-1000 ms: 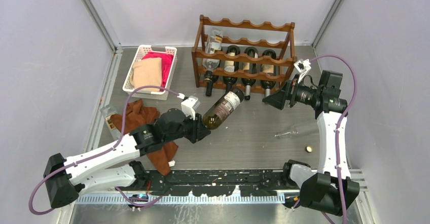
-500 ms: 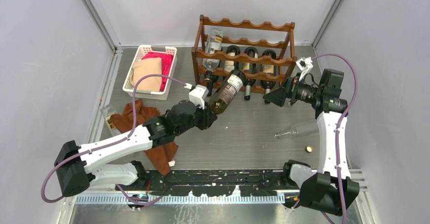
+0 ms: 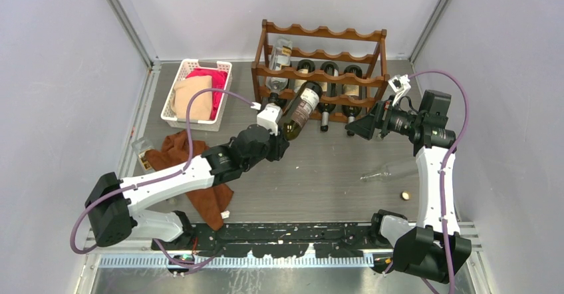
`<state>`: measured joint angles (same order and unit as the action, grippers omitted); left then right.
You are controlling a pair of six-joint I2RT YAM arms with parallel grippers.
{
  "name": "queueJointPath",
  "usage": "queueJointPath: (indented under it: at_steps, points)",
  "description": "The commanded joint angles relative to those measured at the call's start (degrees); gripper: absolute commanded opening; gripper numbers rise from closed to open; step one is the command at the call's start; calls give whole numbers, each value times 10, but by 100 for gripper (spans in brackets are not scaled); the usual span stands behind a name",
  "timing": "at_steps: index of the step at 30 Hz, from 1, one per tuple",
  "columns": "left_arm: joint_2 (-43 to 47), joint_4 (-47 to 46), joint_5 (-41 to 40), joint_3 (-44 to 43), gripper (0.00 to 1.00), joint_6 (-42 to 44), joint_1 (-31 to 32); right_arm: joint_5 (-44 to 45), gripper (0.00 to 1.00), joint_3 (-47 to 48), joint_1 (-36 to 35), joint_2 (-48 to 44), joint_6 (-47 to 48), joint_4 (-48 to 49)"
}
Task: Put the wine bottle on the wine rack
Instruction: Place the wine bottle in the wine rack.
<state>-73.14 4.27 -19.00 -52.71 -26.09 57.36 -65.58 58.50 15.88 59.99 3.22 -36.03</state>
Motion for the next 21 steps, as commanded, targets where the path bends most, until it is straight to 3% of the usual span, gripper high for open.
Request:
queueJointPath:
  at_steps: [1,21]
  points:
    - [8,-109,-41,-48,0,16,1,-2,100,14,2,-8,0,18]
    - [-29,-119,-70,-78,0,26,-27,1,100,14,2,-5,6,14]
